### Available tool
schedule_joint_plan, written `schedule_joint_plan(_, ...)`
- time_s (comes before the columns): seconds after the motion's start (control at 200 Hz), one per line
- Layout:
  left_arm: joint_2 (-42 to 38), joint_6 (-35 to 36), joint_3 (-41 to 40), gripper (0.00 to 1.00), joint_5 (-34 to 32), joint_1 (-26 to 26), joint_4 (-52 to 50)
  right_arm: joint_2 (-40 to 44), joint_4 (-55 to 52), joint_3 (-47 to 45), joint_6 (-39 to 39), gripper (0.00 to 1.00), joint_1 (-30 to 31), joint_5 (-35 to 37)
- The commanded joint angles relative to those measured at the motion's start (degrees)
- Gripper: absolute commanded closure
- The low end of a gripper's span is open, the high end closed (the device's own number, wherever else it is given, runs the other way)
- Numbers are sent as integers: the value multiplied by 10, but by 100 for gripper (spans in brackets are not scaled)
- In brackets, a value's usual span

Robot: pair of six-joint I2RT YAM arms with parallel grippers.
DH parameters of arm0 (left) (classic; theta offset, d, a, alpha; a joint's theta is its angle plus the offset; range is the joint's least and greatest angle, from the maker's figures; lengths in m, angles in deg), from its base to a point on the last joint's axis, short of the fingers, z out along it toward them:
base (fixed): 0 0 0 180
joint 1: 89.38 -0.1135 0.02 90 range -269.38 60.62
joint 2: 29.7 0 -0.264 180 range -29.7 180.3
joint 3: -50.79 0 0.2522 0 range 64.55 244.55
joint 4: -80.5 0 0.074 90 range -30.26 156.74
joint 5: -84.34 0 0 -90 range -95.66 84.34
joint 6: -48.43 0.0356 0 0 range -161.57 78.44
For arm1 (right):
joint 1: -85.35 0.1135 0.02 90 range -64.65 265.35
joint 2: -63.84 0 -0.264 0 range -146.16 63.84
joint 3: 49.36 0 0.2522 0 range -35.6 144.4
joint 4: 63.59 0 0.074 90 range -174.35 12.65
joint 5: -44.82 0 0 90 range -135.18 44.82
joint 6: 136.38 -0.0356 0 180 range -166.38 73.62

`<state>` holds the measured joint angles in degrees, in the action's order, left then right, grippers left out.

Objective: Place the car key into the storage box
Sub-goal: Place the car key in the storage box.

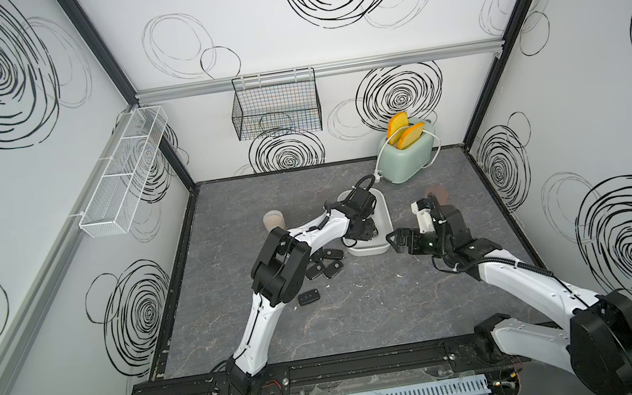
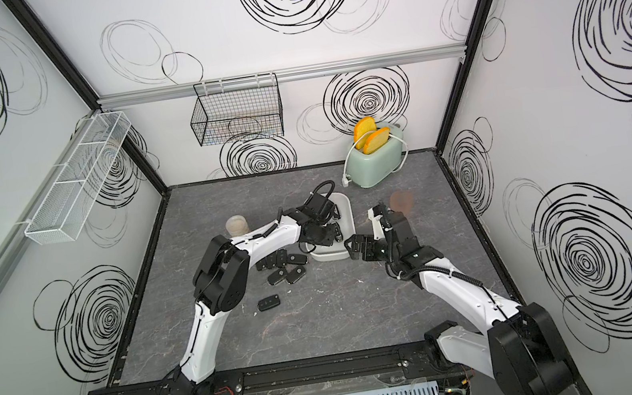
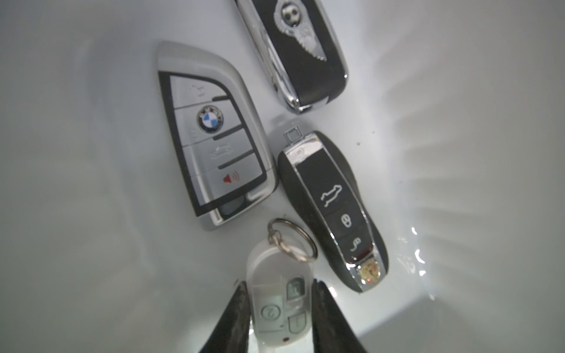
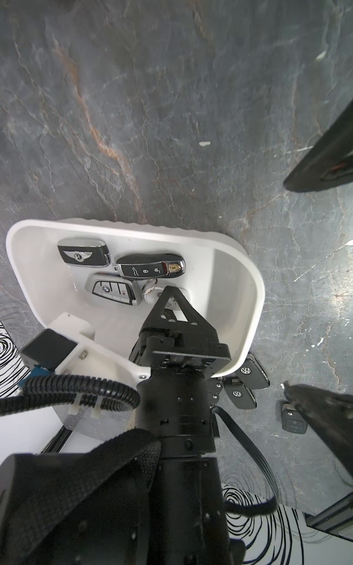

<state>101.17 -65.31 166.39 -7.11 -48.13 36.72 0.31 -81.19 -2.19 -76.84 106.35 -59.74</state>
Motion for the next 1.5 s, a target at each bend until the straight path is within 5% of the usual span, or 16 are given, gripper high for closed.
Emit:
schedule_joint_plan(0.0, 13, 4, 20, 66, -12, 2, -11, 10, 8, -6, -6, 1, -5, -4)
schedule_joint_plan(0.405, -38, -4, 38, 41, 3, 5, -22, 43, -5, 5, 2, 1, -7, -24)
schedule_joint_plan(0.82, -209, 52, -9, 28, -3, -37, -54, 9, 19, 40, 22, 1, -3, -55)
schedule_joint_plan(1.15, -368, 81, -232, 21, 5, -123, -46, -1, 8, 44, 36, 1, 3, -70)
schedule_joint_plan(1.496, -520, 77, -438, 15, 33, -126, -102, 14, 5, 23, 26, 1, 19, -65)
